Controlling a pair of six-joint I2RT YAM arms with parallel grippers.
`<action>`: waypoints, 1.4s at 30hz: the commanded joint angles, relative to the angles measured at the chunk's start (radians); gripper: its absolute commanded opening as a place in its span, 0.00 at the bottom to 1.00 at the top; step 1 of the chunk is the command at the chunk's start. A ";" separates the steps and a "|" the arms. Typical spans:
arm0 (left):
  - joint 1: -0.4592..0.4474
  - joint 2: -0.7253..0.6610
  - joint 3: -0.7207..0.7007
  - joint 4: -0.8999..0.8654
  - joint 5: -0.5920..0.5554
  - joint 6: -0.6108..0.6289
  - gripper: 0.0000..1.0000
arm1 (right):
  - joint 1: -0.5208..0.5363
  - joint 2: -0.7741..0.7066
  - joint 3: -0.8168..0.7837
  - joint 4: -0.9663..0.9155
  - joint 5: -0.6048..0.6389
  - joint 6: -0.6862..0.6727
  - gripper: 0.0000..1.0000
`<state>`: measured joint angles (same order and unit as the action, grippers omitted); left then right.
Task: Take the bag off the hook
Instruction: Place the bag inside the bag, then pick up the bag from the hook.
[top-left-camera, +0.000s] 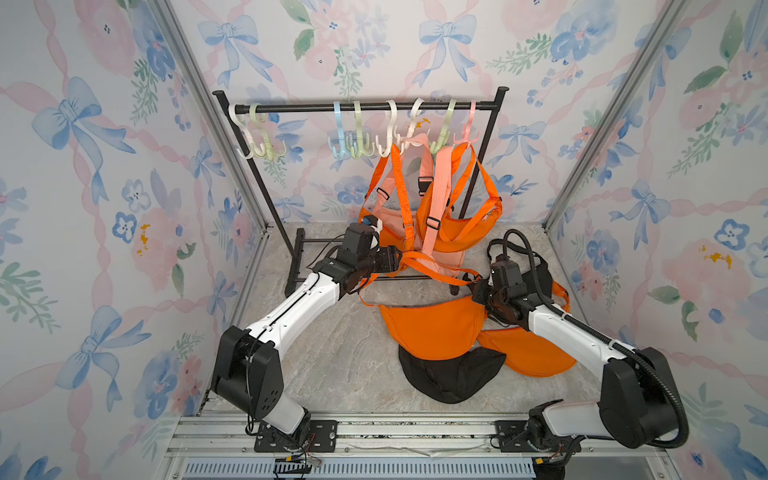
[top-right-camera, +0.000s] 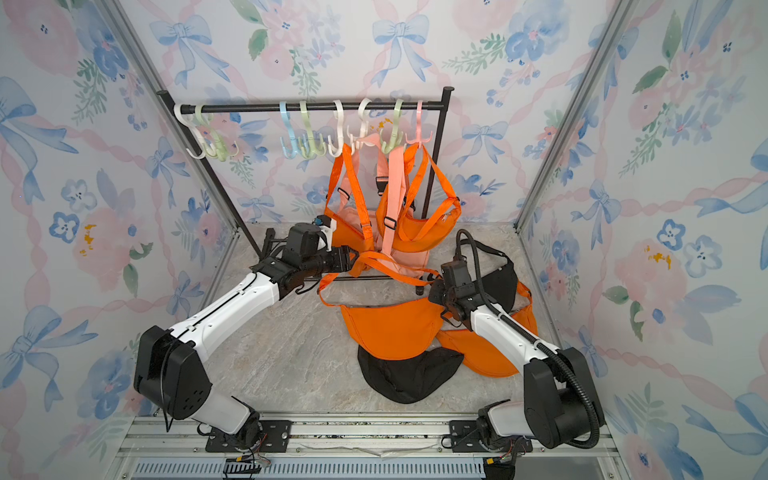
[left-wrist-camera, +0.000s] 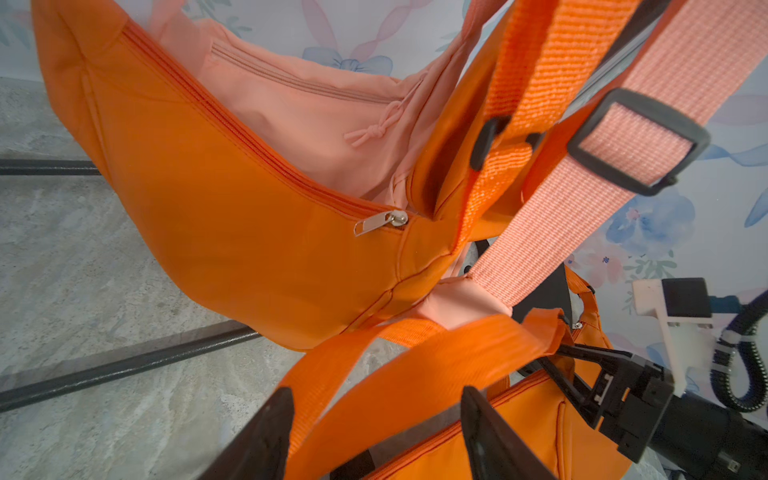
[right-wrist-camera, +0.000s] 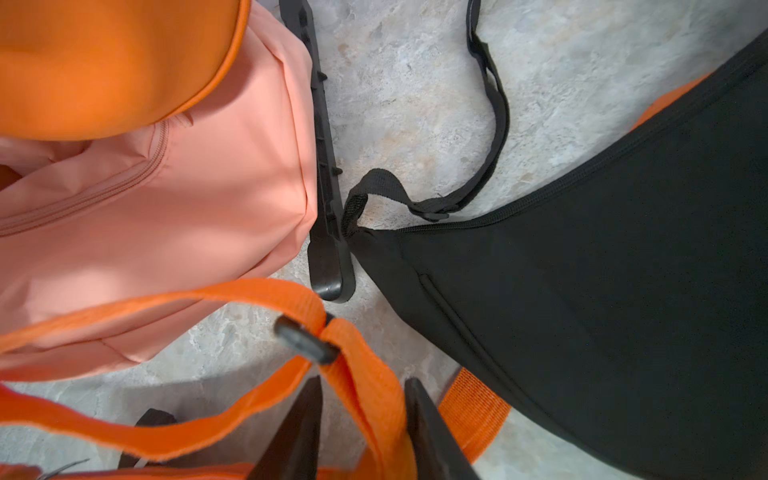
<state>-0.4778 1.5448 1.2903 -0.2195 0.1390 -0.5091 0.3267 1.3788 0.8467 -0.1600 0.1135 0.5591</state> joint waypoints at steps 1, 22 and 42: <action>-0.005 -0.053 -0.018 0.028 0.028 -0.005 0.65 | -0.009 -0.061 -0.029 0.013 0.035 0.007 0.41; -0.003 -0.174 -0.103 0.023 -0.081 0.025 0.90 | 0.152 -0.358 -0.082 -0.008 0.026 -0.188 0.00; 0.039 0.295 0.546 0.009 0.074 0.024 0.61 | 0.304 -0.165 0.099 0.132 -0.044 -0.318 0.39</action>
<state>-0.4484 1.8122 1.7847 -0.2043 0.1555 -0.4793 0.6151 1.1881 0.9051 -0.0669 0.0776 0.2600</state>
